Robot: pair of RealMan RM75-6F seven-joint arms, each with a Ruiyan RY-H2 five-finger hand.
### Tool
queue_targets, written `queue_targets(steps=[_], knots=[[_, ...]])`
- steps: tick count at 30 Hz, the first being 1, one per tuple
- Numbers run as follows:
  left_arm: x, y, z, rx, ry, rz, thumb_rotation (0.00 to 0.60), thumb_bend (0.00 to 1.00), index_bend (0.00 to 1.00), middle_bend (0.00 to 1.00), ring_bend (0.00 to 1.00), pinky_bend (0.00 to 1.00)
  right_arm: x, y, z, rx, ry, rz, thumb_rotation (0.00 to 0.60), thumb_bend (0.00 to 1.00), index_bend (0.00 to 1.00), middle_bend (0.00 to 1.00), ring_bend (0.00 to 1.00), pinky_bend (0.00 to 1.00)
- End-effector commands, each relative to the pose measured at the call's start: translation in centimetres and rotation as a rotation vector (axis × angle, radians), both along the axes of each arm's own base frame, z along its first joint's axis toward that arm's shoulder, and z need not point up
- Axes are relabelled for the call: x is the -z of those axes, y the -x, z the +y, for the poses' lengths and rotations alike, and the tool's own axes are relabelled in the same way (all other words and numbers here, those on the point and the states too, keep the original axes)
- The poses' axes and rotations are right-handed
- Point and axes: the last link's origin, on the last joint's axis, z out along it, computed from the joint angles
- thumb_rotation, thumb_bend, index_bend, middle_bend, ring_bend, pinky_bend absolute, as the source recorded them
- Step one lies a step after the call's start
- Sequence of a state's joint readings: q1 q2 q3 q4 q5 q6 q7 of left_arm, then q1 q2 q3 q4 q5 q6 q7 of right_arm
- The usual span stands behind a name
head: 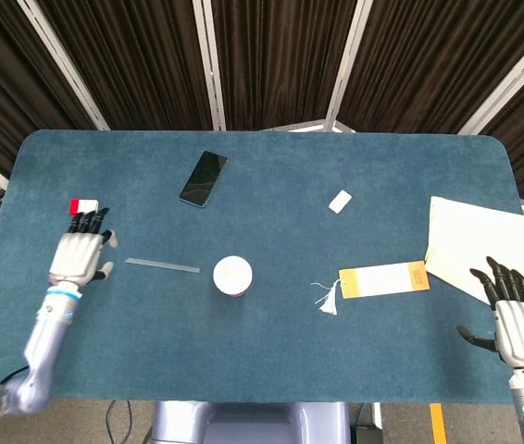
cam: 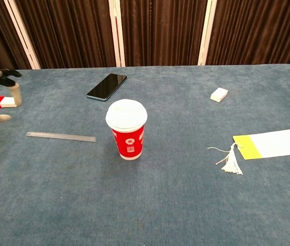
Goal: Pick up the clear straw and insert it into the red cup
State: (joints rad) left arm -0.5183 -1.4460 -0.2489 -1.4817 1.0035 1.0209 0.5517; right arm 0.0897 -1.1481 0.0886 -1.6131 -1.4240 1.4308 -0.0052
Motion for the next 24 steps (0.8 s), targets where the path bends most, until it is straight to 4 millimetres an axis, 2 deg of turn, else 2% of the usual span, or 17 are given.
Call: queue_targets(steps=[1,5,11,24], knots=[[2.3,-1.0,1.2,-0.007,0.037,0.002,0.600,0.34,0.45,0.00,0.00,0.00,0.0,0.0,0.0,0.004,-0.001,-0.003,0.600,0.13,0.13,0.00,0.00,0.00],[4.4,-2.0,1.8,-0.005,0.057,0.001,0.600,0.34,0.47,0.00,0.00,0.00,-0.1,0.0,0.0,0.008,0.002,-0.007,0.600,0.13,0.14,0.00,0.00,0.00],[6.3,-3.2,2.2,-0.002,0.073,0.000,0.600,0.35,0.47,0.00,0.00,0.00,-0.1,0.0,0.1,0.014,0.005,-0.013,0.600,0.14,0.13,0.00,0.00,0.00],[8.7,-4.3,2.0,0.000,0.117,-0.001,0.600,0.34,0.47,0.00,0.00,0.00,-0.2,0.0,0.1,0.016,0.006,-0.016,0.600,0.14,0.14,0.00,0.00,0.00]])
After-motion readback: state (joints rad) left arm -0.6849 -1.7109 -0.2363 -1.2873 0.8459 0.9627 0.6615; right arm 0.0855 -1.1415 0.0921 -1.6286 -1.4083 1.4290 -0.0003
